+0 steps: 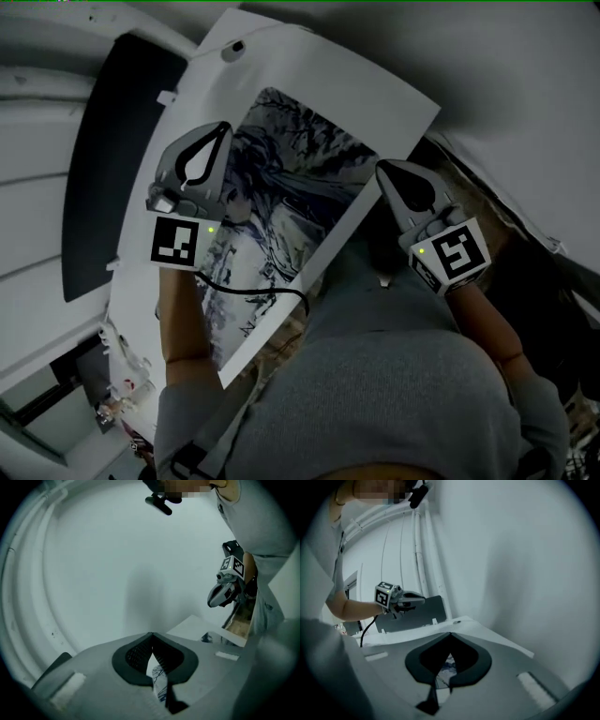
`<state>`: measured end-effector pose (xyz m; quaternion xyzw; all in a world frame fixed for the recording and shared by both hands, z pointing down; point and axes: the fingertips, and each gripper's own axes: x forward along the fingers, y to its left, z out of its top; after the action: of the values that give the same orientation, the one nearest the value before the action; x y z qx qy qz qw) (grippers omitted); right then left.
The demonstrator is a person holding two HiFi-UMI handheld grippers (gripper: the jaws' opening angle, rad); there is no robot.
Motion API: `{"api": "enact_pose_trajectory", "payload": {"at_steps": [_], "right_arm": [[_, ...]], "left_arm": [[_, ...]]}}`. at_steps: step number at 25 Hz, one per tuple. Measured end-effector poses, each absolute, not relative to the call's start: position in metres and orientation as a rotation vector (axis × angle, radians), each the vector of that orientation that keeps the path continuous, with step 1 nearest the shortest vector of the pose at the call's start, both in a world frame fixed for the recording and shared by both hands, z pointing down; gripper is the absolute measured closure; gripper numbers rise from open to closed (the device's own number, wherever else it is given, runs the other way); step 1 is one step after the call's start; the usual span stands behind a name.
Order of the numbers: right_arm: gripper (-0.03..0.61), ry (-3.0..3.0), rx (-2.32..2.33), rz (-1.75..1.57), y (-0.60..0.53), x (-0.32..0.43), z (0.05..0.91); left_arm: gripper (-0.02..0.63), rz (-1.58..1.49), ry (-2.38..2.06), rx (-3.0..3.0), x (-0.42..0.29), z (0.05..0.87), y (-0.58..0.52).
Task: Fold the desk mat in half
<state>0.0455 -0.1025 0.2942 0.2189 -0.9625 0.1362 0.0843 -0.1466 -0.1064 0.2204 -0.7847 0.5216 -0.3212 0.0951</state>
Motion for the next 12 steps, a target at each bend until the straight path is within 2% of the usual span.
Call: {"api": "enact_pose_trajectory", "payload": {"at_steps": [5,7,12], "right_arm": [[0.575,-2.669,0.727,0.448,-0.110,0.054,0.351],[0.559,-2.598,0.762,0.453,-0.114,0.055,0.368],[0.513,-2.460,0.780,0.476,-0.121,0.049,0.404]], "left_arm": [[0.612,-1.076,1.409,-2.511,-0.172,0.279,-0.147],[0.554,-1.168,1.337,-2.562,-0.184,0.306,-0.159],[0.490,-1.433,1.098,-2.649,-0.202,0.372,-0.182]]}}
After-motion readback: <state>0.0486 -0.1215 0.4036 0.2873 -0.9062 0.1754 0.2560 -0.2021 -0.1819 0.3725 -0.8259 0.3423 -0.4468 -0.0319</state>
